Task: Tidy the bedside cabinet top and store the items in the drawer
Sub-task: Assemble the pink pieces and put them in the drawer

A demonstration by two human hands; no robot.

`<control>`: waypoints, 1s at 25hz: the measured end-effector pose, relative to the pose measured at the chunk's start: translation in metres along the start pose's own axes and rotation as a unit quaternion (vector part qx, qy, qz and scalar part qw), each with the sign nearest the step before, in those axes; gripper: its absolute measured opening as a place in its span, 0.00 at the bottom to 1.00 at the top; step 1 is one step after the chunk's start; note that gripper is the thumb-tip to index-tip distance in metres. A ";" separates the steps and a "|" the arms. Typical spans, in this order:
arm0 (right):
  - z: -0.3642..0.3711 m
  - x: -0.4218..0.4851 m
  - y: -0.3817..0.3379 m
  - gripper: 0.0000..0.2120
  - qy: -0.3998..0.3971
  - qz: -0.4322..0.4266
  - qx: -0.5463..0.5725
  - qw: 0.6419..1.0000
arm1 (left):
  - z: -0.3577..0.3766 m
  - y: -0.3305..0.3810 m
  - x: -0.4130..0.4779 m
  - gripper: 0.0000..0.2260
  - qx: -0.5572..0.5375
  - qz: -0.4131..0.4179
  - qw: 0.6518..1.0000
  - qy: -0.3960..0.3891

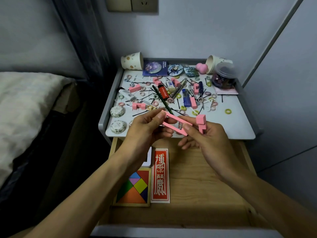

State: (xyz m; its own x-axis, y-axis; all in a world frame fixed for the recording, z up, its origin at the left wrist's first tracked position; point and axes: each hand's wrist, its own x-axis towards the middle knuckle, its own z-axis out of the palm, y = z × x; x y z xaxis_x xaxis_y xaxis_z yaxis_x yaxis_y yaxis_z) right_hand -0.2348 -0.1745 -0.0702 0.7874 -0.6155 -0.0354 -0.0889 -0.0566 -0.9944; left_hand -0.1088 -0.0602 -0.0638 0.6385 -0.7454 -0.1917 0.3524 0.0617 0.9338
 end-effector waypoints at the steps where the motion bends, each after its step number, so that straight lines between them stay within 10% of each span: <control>1: -0.001 0.000 0.000 0.14 -0.001 0.000 -0.002 1.000 | 0.000 0.001 0.000 0.11 -0.013 -0.003 1.000 0.001; 25: -0.016 0.008 -0.006 0.11 0.049 0.101 0.005 0.994 | -0.007 0.006 0.000 0.06 0.159 -0.009 0.987 0.033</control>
State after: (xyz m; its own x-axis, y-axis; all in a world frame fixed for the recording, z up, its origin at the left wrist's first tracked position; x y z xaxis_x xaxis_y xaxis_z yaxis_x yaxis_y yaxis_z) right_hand -0.2384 -0.1918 -0.0632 0.6913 -0.6868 -0.2245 -0.2320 0.0833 -0.9691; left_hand -0.1016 -0.0551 -0.0608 0.6809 -0.6987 -0.2195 0.1393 -0.1708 0.9754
